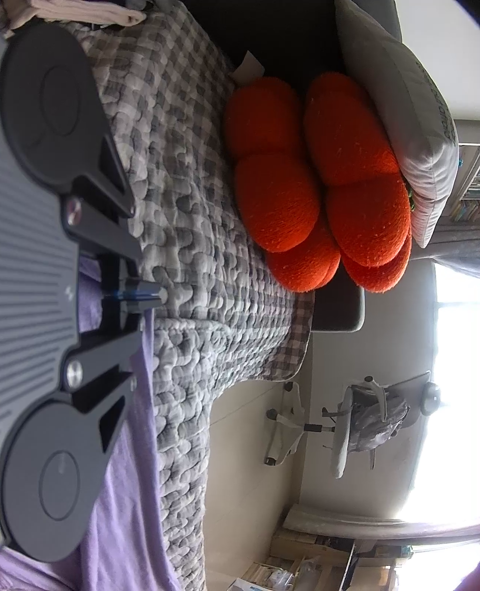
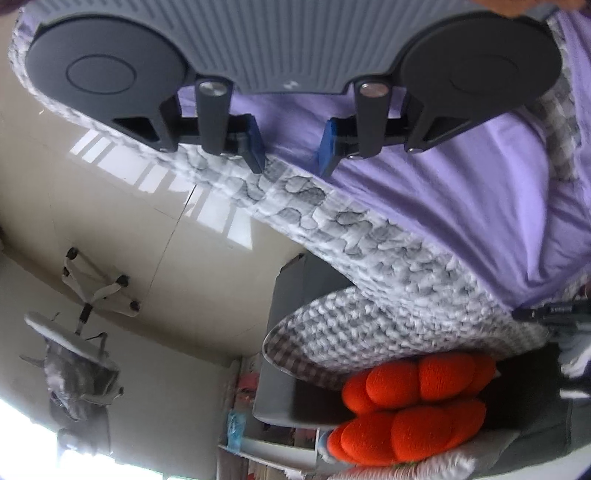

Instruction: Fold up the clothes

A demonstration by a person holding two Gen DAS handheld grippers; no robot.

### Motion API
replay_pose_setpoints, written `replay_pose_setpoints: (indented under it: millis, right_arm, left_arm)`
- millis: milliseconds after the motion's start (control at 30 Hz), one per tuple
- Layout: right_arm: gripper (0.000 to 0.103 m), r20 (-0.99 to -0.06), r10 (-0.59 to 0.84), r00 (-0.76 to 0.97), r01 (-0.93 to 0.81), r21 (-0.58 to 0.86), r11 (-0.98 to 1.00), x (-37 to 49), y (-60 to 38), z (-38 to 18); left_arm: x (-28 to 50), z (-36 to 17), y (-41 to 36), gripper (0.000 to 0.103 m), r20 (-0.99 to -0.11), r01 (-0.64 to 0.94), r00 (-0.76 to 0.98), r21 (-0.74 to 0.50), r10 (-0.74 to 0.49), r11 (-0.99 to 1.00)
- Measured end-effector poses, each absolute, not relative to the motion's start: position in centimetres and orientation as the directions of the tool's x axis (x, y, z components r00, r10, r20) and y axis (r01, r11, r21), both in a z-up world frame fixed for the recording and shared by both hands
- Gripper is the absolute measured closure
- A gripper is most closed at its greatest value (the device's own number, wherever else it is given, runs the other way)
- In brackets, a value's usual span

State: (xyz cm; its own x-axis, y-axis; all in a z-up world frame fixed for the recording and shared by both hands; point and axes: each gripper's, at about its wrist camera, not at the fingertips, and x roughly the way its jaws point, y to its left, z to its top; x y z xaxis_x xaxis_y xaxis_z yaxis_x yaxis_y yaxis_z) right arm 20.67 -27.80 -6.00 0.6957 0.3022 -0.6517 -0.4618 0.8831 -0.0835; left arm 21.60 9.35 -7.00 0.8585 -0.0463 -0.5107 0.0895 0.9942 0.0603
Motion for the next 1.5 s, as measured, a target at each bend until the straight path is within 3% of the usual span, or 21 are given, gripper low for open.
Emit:
replay_pose_setpoints:
  millis: [67, 100, 200, 367, 867, 1133, 1233, 1267, 1300, 1500]
  right_arm:
    - [0.100, -0.646, 0.307, 0.699, -0.468, -0.087, 0.880, 20.5, -27.4, -6.2]
    - [0.102, -0.641, 0.302, 0.705, -0.468, -0.102, 0.878, 20.2, -27.1, -6.2]
    - [0.103, -0.595, 0.237, 0.768, -0.437, -0.216, 0.873, 18.6, -25.8, -6.3]
    - [0.103, -0.483, 0.177, 0.857, -0.336, -0.266, 0.903, 17.0, -26.3, -5.3]
    - [0.103, -0.561, 0.112, 0.820, -0.306, -0.264, 0.915, 21.7, -26.2, -7.4]
    - [0.091, -0.581, 0.113, 0.806, -0.287, -0.217, 0.933, 22.0, -26.1, -6.7]
    - [0.079, -0.590, 0.116, 0.799, -0.276, -0.189, 0.942, 21.9, -26.3, -6.0]
    - [0.062, -0.590, 0.114, 0.799, -0.269, -0.182, 0.946, 21.7, -26.3, -5.7]
    - [0.057, -0.585, 0.113, 0.803, -0.265, -0.181, 0.947, 21.5, -26.3, -5.5]
    - [0.055, -0.602, 0.099, 0.792, -0.232, -0.146, 0.962, 20.5, -26.6, -4.3]
  left_arm:
    - [21.6, -7.0, 9.4, 0.103, -0.513, 0.087, 0.857, 0.060, -0.044, 0.994]
    - [21.6, -7.0, 9.4, 0.103, -0.512, 0.085, 0.858, 0.059, -0.044, 0.995]
    - [21.4, -6.8, 9.5, 0.103, -0.496, 0.081, 0.867, 0.055, -0.043, 0.995]
    - [21.1, -6.3, 9.6, 0.103, -0.473, 0.083, 0.880, 0.052, -0.048, 0.995]
    - [24.6, -8.8, 9.1, 0.103, -0.562, 0.115, 0.826, 0.106, -0.036, 0.988]
    - [24.6, -8.7, 8.9, 0.100, -0.562, 0.116, 0.827, 0.125, -0.026, 0.985]
    - [24.6, -8.4, 9.2, 0.083, -0.563, 0.097, 0.826, 0.118, -0.014, 0.988]
    - [24.5, -8.3, 9.4, 0.068, -0.563, 0.086, 0.827, 0.115, -0.006, 0.990]
    - [24.4, -8.2, 9.6, 0.061, -0.562, 0.081, 0.827, 0.107, -0.007, 0.991]
    - [23.6, -7.5, 9.9, 0.056, -0.575, 0.062, 0.818, 0.086, -0.001, 0.994]
